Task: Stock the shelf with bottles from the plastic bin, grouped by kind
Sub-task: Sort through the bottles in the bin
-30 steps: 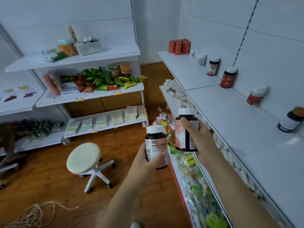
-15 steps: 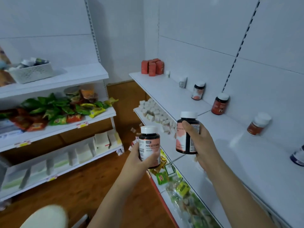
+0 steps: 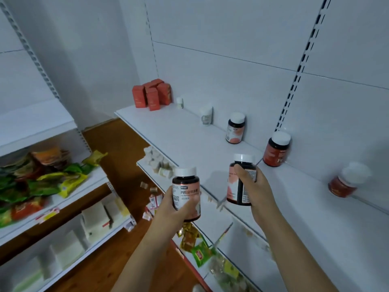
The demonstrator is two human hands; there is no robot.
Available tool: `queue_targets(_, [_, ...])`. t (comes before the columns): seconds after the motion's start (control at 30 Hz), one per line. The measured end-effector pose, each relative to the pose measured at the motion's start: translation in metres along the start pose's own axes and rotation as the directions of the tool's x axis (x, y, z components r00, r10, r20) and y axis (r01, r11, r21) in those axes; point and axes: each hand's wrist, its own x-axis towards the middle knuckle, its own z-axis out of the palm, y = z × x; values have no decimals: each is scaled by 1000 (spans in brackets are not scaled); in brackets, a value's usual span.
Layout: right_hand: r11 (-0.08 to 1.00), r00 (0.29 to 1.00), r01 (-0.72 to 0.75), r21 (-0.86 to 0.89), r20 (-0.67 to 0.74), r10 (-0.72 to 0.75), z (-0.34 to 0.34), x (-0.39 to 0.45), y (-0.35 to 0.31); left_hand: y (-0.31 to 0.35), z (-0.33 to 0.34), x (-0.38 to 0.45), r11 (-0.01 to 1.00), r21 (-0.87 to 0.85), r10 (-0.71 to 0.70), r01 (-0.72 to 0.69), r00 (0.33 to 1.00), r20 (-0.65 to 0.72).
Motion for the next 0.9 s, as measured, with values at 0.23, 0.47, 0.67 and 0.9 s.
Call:
queue_targets(0.23, [992, 986, -74, 107, -144, 89, 7, 99, 14, 37, -1, 129, 998, 52, -23, 20, 998, 60])
queue_targets(0.47, [996, 969, -56, 66, -235, 70, 18, 156, 11, 37, 5, 216, 997, 75, -12, 0, 987, 159])
queue_targets(0.67, [1000, 942, 14, -28, -335, -22, 31, 184, 8, 38, 9, 282, 990, 117, 43, -85, 946, 320])
queue_targets(0.9, [989, 825, 35, -141, -555, -108, 58, 199, 5, 49, 7, 340, 987, 19, 121, -159, 819, 561])
